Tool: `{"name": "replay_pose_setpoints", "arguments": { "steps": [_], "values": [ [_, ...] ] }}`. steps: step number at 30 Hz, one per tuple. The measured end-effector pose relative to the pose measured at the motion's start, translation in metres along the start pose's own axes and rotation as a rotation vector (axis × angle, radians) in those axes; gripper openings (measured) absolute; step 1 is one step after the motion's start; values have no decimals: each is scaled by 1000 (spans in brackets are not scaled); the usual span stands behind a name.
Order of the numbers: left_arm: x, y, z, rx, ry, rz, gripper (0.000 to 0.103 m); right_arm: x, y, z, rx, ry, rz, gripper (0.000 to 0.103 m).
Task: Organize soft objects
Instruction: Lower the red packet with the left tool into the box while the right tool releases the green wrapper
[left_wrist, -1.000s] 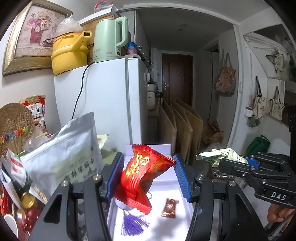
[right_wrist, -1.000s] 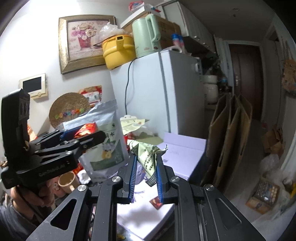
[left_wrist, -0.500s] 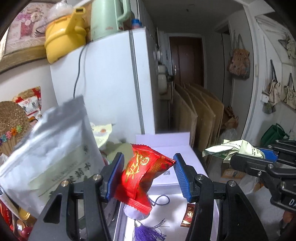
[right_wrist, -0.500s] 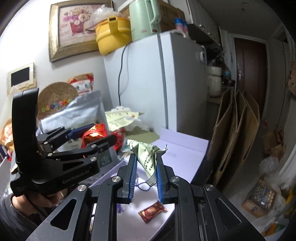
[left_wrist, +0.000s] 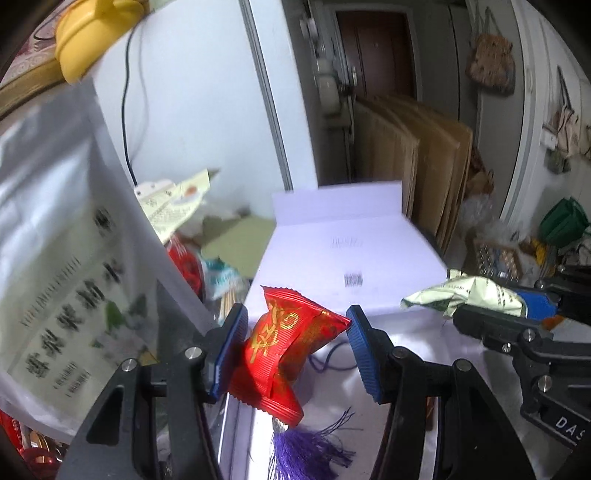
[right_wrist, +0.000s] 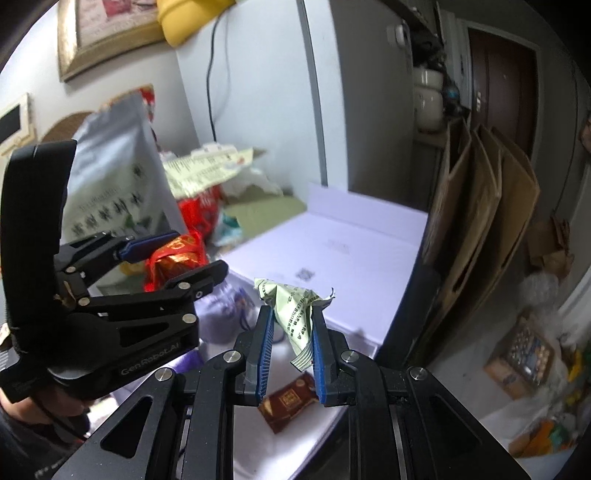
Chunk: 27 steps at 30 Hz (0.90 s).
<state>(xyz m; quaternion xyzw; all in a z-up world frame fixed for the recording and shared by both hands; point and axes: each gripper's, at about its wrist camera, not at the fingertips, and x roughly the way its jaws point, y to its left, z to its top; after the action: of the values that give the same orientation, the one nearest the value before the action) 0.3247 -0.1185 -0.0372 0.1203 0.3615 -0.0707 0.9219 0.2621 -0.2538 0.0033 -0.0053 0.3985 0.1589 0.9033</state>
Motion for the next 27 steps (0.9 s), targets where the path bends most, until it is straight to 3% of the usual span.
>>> {"name": "replay_pose_setpoints", "arguments": {
  "steps": [7, 13, 20, 24, 27],
  "values": [
    [28, 0, -19, -28, 96, -28, 55, 28, -9, -18, 30, 70, -2, 19],
    [40, 0, -23, -34, 131, -34, 55, 39, -14, -22, 39, 104, 6, 22],
    [27, 1, -19, -36, 105, -15, 56, 40, -15, -20, 50, 113, 14, 23],
    [12, -2, -14, -16, 66, 13, 77, 33, -12, -19, 38, 107, 16, 23],
    [0, -3, -11, -9, 37, 22, 77, 25, -7, -17, 19, 92, 1, 23]
  ]
}}
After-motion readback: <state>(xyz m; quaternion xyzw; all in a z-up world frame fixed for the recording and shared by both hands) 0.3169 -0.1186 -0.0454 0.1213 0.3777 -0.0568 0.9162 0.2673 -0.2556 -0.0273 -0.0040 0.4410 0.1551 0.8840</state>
